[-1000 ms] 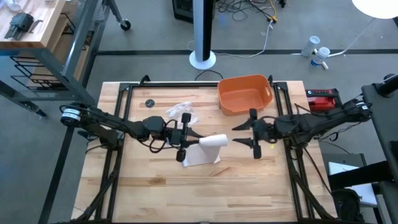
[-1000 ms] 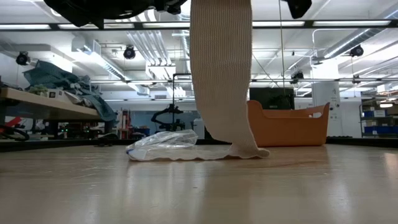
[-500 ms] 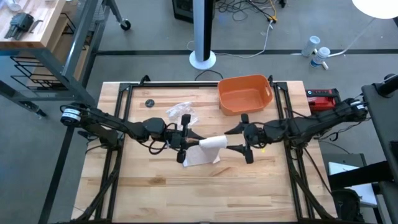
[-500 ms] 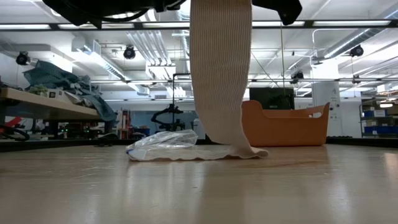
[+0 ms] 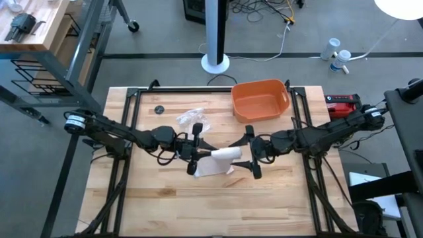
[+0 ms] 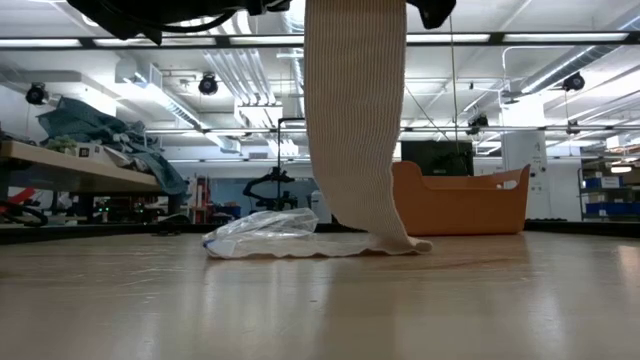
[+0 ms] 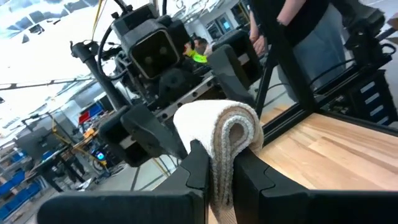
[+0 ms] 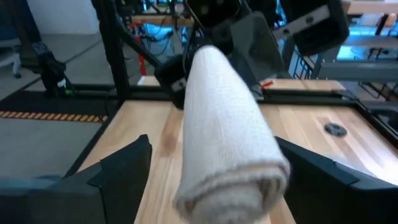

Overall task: Roll bandage
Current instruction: Roll the brown bandage

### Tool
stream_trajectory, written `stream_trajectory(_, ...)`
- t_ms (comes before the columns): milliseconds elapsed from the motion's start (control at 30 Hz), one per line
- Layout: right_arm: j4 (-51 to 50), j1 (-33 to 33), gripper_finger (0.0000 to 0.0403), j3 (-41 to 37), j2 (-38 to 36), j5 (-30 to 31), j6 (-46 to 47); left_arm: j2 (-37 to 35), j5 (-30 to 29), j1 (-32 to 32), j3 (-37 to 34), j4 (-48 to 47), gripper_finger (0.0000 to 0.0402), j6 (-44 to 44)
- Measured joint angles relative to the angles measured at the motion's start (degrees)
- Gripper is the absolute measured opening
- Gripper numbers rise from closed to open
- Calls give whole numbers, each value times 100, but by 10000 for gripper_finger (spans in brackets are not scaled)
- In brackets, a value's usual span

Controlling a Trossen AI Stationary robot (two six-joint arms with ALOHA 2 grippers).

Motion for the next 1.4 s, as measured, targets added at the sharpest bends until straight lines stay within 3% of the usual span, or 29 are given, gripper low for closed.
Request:
stream_trajectory(200,61,1,239,7,13,-4,-10,0,302,-65,2,262,25,8)
stream_trajectory(500,192,1,55,2,4,-232,-139,-9,267,-92,9,341,30,-29)
stream_trajectory(700,199,-6,51,-2,-12,-103,-419,-24,-680,-110,9,281,72,-581)
stream_trajectory(1000,-57,207,51,-9,-139,729,-1203,-35,-1070,-84,15,-313,157,-774)
stream_trajectory(1200,-360,481,51,-2,-308,1712,-1813,-50,-1200,-82,15,-557,184,-897)
stream_trajectory(1400,-353,890,51,-2,-257,2950,-2920,-137,-1159,-82,15,-307,184,-1118)
